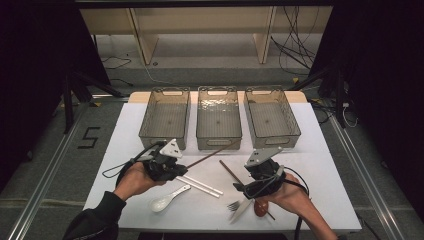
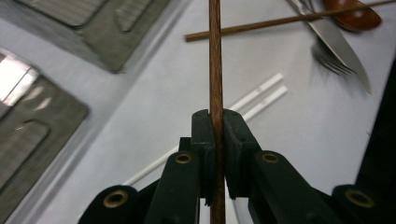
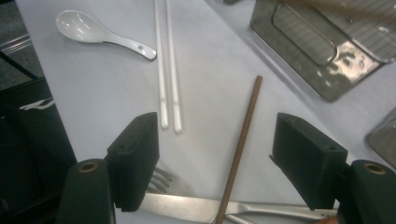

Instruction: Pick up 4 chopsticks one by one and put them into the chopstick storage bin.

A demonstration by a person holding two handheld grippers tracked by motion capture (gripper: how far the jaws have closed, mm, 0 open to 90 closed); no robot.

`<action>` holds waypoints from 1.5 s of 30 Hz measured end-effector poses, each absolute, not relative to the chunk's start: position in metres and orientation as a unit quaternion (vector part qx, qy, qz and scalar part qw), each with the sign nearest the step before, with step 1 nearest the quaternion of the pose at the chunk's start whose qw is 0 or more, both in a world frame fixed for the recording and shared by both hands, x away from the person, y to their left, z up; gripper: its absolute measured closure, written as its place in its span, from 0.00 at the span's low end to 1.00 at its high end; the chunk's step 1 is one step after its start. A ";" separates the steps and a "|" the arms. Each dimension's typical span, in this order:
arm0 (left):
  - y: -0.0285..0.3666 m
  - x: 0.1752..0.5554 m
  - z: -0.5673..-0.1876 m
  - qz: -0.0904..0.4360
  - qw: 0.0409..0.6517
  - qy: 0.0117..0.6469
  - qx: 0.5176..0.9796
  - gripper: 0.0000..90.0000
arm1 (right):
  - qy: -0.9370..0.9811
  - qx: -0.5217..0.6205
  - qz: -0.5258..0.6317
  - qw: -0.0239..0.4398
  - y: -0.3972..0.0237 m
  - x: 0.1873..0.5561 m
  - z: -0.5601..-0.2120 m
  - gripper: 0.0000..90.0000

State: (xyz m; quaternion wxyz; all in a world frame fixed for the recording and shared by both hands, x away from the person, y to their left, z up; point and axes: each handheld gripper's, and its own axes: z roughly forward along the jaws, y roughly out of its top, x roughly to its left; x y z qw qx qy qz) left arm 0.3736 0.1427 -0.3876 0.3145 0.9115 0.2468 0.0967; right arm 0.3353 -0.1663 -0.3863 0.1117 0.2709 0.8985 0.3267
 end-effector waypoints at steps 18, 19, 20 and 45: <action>0.194 0.430 -0.364 0.147 0.338 0.376 0.850 0.93 | 0.874 0.339 0.334 0.099 -0.188 0.332 -0.401 0.29; 0.196 0.434 -0.364 0.149 0.337 0.383 0.847 0.93 | 0.875 0.337 0.335 0.099 -0.188 0.332 -0.401 0.29; 0.199 0.437 -0.363 0.151 0.336 0.387 0.845 0.93 | 0.875 0.337 0.334 0.098 -0.188 0.331 -0.401 0.29; 0.223 0.512 -0.382 0.177 0.306 0.474 0.806 0.93 | 0.878 0.328 0.336 0.092 -0.185 0.328 -0.402 0.28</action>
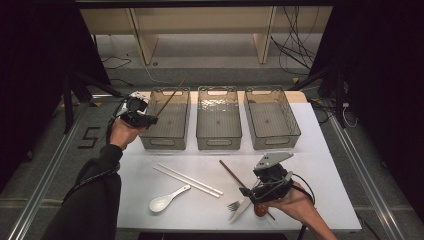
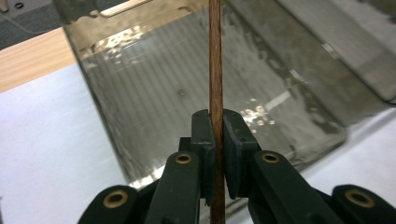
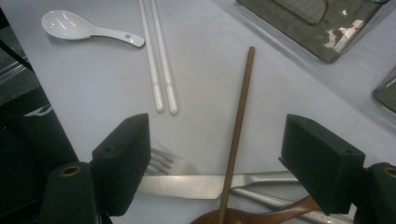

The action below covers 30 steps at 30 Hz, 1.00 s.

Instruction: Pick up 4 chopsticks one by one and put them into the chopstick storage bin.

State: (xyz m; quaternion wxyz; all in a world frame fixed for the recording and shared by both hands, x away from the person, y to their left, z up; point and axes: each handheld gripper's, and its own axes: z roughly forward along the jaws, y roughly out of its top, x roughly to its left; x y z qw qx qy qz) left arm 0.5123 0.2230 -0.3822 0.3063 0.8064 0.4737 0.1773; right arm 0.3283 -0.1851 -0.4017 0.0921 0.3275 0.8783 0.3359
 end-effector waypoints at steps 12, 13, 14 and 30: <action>0.225 0.528 -0.397 0.177 0.285 0.495 0.802 0.92 | 0.880 0.325 0.335 0.089 -0.185 0.328 -0.402 0.28; 0.225 0.528 -0.399 0.177 0.284 0.497 0.800 0.92 | 0.880 0.325 0.334 0.089 -0.185 0.328 -0.402 0.28; 0.226 0.529 -0.400 0.178 0.283 0.499 0.800 0.92 | 0.881 0.325 0.334 0.089 -0.185 0.328 -0.402 0.28; 0.219 0.505 -0.388 0.136 0.337 0.496 0.789 0.36 | 0.879 0.334 0.327 0.092 -0.187 0.329 -0.401 0.28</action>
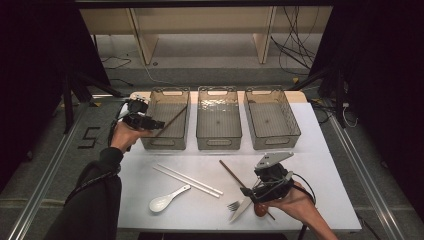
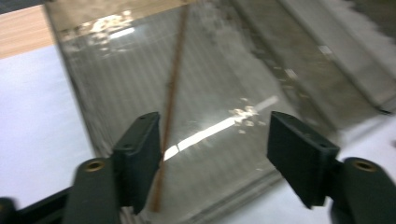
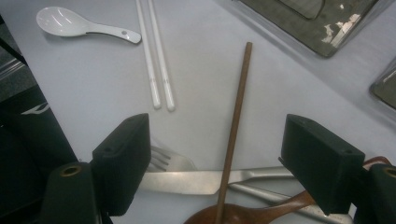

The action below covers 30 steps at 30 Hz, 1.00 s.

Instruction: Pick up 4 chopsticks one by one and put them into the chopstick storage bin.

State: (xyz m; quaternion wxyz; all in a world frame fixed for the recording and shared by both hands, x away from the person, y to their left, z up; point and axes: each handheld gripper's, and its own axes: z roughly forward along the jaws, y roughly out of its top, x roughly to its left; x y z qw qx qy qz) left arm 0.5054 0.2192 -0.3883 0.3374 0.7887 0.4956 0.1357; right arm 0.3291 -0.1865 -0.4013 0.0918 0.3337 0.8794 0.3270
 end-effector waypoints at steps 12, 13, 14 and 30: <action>0.202 0.445 -0.365 0.119 0.405 0.427 0.799 0.18 | 0.890 0.354 0.274 0.081 -0.190 0.335 -0.409 0.34; 0.200 0.440 -0.365 0.117 0.409 0.426 0.799 0.18 | 0.892 0.353 0.270 0.081 -0.190 0.335 -0.410 0.35; 0.198 0.437 -0.366 0.115 0.409 0.422 0.801 0.17 | 0.893 0.356 0.263 0.078 -0.189 0.335 -0.411 0.37; 0.176 0.393 -0.377 0.108 0.404 0.372 0.829 0.16 | 0.920 0.346 0.180 0.040 -0.181 0.339 -0.435 0.68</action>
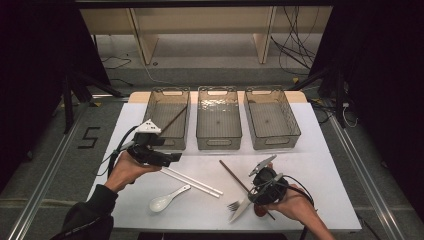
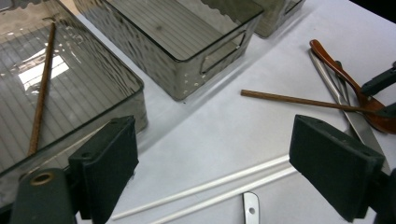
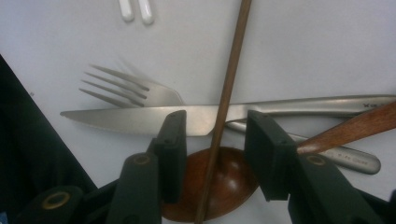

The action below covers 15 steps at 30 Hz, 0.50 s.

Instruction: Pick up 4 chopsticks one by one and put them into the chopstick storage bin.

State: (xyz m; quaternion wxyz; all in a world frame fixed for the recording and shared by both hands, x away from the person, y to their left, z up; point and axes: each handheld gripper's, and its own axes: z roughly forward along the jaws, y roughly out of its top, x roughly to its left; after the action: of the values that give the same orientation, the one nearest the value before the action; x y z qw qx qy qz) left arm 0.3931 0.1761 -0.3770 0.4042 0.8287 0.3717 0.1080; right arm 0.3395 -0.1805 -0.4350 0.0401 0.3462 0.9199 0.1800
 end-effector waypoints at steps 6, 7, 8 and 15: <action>0.176 0.377 -0.384 0.104 0.407 0.365 0.831 0.16 | 0.923 0.345 0.165 0.033 -0.178 0.341 -0.441 0.75; 0.176 0.375 -0.386 0.104 0.409 0.365 0.830 0.16 | 0.924 0.345 0.162 0.032 -0.178 0.342 -0.441 0.76; 0.176 0.372 -0.387 0.103 0.408 0.364 0.830 0.16 | 0.924 0.346 0.160 0.032 -0.177 0.342 -0.442 0.77; 0.173 0.363 -0.388 0.105 0.408 0.353 0.835 0.16 | 0.928 0.344 0.141 0.037 -0.173 0.343 -0.445 0.82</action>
State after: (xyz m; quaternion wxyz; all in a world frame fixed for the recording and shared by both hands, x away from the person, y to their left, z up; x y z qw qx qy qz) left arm 0.3629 0.1726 -0.3883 0.4082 0.8353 0.3531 0.1050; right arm 0.3434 -0.1730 -0.4445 0.0370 0.3441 0.9276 0.1405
